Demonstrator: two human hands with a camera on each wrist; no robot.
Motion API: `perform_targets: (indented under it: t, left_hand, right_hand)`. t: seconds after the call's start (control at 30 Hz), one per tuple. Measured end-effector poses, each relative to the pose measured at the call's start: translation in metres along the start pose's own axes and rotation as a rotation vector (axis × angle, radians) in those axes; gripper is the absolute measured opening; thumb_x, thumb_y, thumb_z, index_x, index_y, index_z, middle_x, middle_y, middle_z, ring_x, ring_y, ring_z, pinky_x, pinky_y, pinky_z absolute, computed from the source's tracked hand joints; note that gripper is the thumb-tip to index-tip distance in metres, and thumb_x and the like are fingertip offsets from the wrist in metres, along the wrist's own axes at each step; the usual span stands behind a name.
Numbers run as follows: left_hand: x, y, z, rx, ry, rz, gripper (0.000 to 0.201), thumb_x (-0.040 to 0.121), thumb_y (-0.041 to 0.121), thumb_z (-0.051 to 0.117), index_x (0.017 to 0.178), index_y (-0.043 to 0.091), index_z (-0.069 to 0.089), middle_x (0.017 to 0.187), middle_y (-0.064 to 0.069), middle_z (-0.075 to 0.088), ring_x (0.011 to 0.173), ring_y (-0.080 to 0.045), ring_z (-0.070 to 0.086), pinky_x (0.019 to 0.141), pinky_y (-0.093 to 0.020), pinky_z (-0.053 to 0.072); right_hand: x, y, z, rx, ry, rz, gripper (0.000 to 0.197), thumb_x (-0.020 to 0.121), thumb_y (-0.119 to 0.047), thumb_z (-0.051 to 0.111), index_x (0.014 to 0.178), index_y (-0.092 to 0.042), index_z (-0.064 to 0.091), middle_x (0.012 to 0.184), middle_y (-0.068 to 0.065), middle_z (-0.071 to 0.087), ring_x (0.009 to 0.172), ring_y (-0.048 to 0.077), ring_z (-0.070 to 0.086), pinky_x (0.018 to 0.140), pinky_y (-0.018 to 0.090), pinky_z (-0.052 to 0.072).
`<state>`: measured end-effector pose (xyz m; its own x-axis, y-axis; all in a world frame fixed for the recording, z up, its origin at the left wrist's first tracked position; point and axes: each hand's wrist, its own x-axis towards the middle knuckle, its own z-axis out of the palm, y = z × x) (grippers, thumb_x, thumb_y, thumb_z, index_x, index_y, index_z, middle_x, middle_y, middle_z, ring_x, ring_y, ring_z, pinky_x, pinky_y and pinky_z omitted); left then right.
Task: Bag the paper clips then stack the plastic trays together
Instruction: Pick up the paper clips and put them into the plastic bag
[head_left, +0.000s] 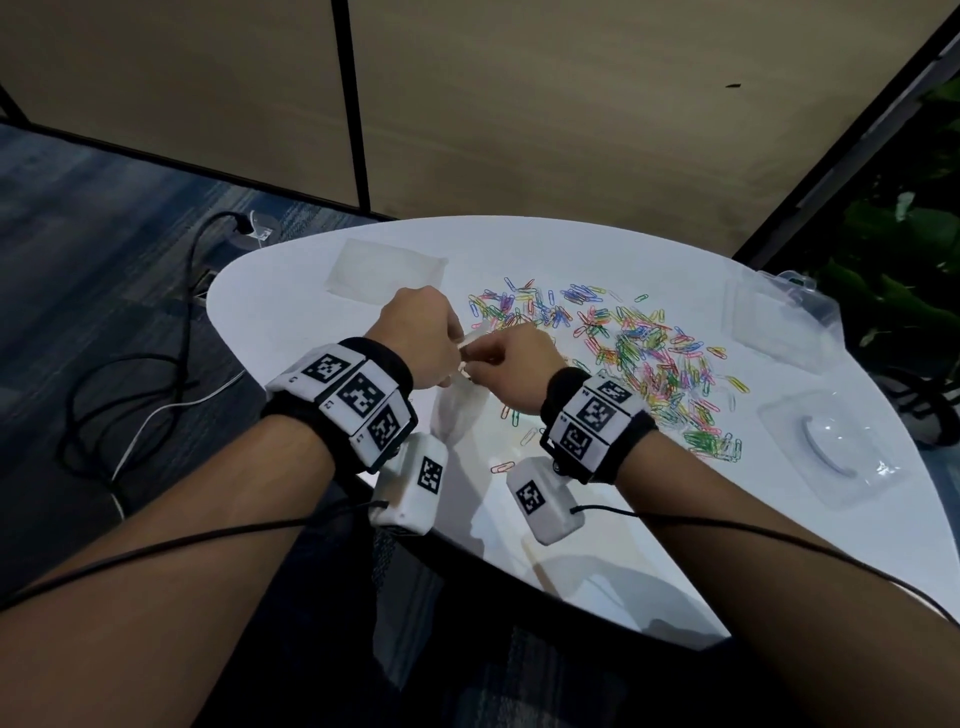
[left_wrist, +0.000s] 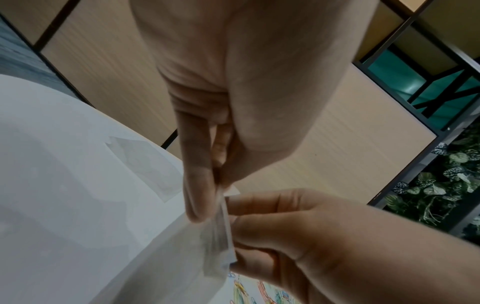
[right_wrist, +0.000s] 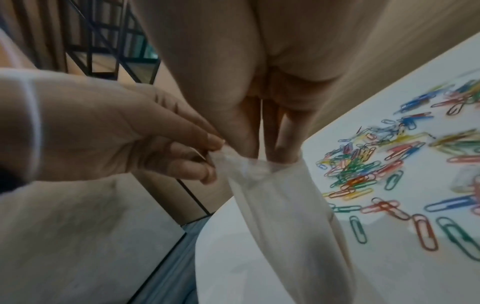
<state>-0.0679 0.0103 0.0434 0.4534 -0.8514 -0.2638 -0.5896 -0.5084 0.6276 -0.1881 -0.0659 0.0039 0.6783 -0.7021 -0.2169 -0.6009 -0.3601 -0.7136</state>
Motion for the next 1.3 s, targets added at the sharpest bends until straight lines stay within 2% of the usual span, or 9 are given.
perform_targets:
  t: [0.2, 0.3, 0.4, 0.53, 0.73, 0.83, 1.0, 1.13, 1.3]
  left_hand:
    - [0.002, -0.015, -0.022, 0.067, 0.086, -0.052, 0.029, 0.086, -0.003, 0.054, 0.097, 0.008, 0.079, 0.076, -0.011, 0.077, 0.074, -0.023, 0.076, 0.082, -0.037, 0.063]
    - [-0.001, -0.027, -0.034, 0.043, 0.121, -0.109, 0.026, 0.09, -0.001, 0.053, 0.099, 0.008, 0.075, 0.084, -0.013, 0.077, 0.067, -0.023, 0.077, 0.082, -0.036, 0.064]
    - [-0.001, -0.034, -0.04, 0.04, 0.146, -0.124, 0.028, 0.09, -0.002, 0.053, 0.102, 0.009, 0.075, 0.083, -0.013, 0.076, 0.069, -0.023, 0.077, 0.083, -0.037, 0.063]
    - [0.002, -0.039, -0.043, 0.057, 0.145, -0.141, 0.03, 0.087, -0.004, 0.053, 0.102, 0.008, 0.076, 0.079, -0.012, 0.077, 0.074, -0.024, 0.076, 0.085, -0.038, 0.063]
    - [0.005, -0.039, -0.042, 0.085, 0.124, -0.098, 0.032, 0.083, -0.005, 0.054, 0.101, 0.009, 0.077, 0.086, -0.015, 0.076, 0.085, -0.03, 0.074, 0.087, -0.04, 0.061]
    - [0.002, -0.036, -0.039, 0.1, 0.107, -0.087, 0.031, 0.083, -0.005, 0.056, 0.099, 0.009, 0.078, 0.084, -0.014, 0.077, 0.083, -0.029, 0.074, 0.087, -0.04, 0.061]
    - [-0.003, -0.029, -0.033, 0.116, 0.082, -0.071, 0.029, 0.082, -0.005, 0.057, 0.097, 0.009, 0.078, 0.081, -0.012, 0.077, 0.08, -0.026, 0.075, 0.085, -0.039, 0.062]
    - [-0.005, -0.024, -0.027, 0.129, 0.054, -0.047, 0.03, 0.082, -0.006, 0.055, 0.093, 0.008, 0.079, 0.082, -0.012, 0.077, 0.081, -0.028, 0.074, 0.083, -0.038, 0.062]
    - [-0.003, -0.021, -0.022, 0.117, 0.032, -0.053, 0.032, 0.084, -0.004, 0.052, 0.095, 0.01, 0.079, 0.081, -0.01, 0.077, 0.078, -0.025, 0.074, 0.083, -0.036, 0.062]
  right_hand:
    - [0.015, -0.006, -0.021, 0.569, 0.068, 0.041, 0.035, 0.09, 0.014, 0.04, 0.095, 0.0, 0.072, 0.099, 0.017, 0.07, 0.08, 0.024, 0.072, 0.073, 0.035, 0.061]
    - [0.046, 0.008, -0.021, 0.116, 0.117, 0.074, 0.037, 0.094, 0.004, 0.042, 0.109, -0.011, 0.073, 0.123, 0.009, 0.067, 0.103, 0.021, 0.067, 0.093, 0.031, 0.054]
    - [0.077, 0.015, 0.008, -0.431, -0.101, -0.012, 0.041, 0.1, -0.015, 0.039, 0.138, -0.021, 0.054, 0.151, 0.003, 0.043, 0.135, 0.022, 0.045, 0.109, 0.027, 0.034]
    - [0.098, 0.031, 0.056, -0.841, -0.334, -0.106, 0.045, 0.103, -0.032, 0.03, 0.143, -0.013, 0.039, 0.149, 0.012, 0.035, 0.137, 0.032, 0.036, 0.11, 0.047, 0.033]
    - [0.049, 0.076, 0.058, -1.077, -0.318, -0.207, 0.069, 0.098, -0.053, 0.031, 0.155, -0.018, 0.013, 0.164, 0.001, 0.006, 0.151, 0.031, 0.005, 0.117, 0.062, 0.009]
    - [0.026, 0.094, 0.048, -1.019, -0.386, -0.112, 0.071, 0.099, -0.048, 0.037, 0.155, -0.015, 0.008, 0.164, 0.0, -0.001, 0.148, 0.039, 0.007, 0.114, 0.061, 0.022]
    - [0.01, 0.107, 0.054, -1.015, -0.312, -0.191, 0.049, 0.094, -0.004, 0.043, 0.142, 0.0, 0.033, 0.147, 0.019, 0.032, 0.122, 0.038, 0.047, 0.095, 0.041, 0.047]
    - [0.009, 0.107, 0.05, -0.939, -0.168, -0.234, 0.023, 0.088, -0.006, 0.055, 0.11, -0.006, 0.062, 0.108, 0.013, 0.057, 0.098, 0.031, 0.059, 0.068, 0.031, 0.037]
    - [0.022, 0.103, 0.018, -0.775, -0.104, 0.018, 0.023, 0.087, -0.004, 0.063, 0.104, -0.017, 0.071, 0.103, 0.007, 0.067, 0.093, 0.025, 0.066, 0.081, 0.029, 0.054]
